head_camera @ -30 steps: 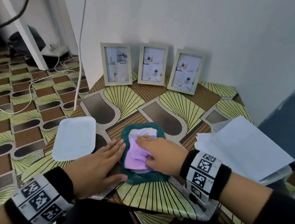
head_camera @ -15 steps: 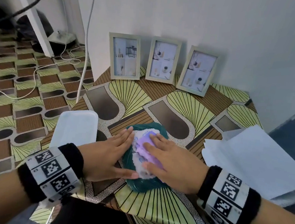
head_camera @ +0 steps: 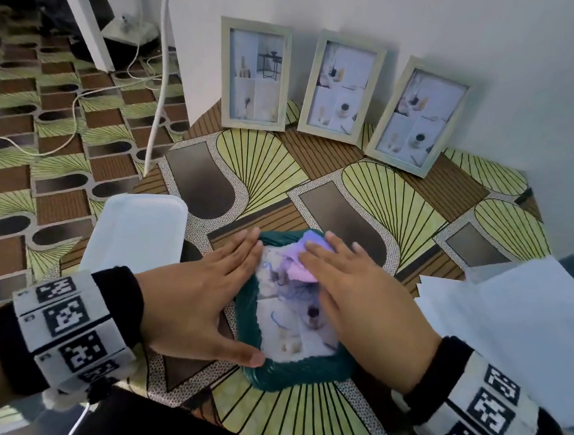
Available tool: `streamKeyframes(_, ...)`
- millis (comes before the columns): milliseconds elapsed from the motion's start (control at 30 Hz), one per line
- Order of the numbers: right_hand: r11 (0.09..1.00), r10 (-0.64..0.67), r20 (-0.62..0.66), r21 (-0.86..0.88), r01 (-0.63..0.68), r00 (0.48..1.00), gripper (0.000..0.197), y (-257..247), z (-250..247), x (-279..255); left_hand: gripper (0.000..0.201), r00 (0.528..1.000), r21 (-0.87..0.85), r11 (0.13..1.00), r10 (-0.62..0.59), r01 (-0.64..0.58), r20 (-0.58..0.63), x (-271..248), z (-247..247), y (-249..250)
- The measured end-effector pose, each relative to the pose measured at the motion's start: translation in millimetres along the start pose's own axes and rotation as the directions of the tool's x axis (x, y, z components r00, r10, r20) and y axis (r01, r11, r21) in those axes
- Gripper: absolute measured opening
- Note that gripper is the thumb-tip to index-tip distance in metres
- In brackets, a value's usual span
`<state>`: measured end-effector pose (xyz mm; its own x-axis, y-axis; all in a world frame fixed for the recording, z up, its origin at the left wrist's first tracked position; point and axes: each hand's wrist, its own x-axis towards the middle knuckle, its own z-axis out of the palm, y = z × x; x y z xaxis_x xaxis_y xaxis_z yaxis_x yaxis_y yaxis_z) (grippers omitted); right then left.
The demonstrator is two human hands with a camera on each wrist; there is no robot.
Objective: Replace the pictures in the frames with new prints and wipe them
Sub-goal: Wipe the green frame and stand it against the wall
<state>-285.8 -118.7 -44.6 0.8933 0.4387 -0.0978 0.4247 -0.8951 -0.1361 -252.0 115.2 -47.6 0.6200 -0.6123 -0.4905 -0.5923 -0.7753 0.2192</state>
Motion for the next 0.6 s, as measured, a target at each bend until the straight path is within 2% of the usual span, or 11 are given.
streamKeyframes(167, 0.995, -0.066, 0.230, -0.063, 0.082, 0.971, 0.061, 0, 9, 21, 0.132, 1.000, -0.005, 1.000, 0.010, -0.010, 0.006, 0, -2, 0)
streamKeyframes(333, 0.996, -0.087, 0.239, 0.021, 0.085, 0.967, 0.062, -7, 13, 34, 0.132, 1.000, -0.010, 1.000, 0.017, -0.017, 0.010, 1, -2, 0)
streamKeyframes(467, 0.989, -0.144, 0.251, 0.078, 0.128, 0.957, 0.067, -20, 15, 39, 0.131, 1.000, -0.022, 1.000, 0.012, -0.012, 0.006, 1, -2, 1)
streamKeyframes(600, 0.981, -0.192, 0.264, 0.088, 0.175, 0.945, 0.064, -22, 11, 39, 0.127, 1.000, -0.018, 1.000, 0.007, -0.007, 0.006, 0, -4, 2)
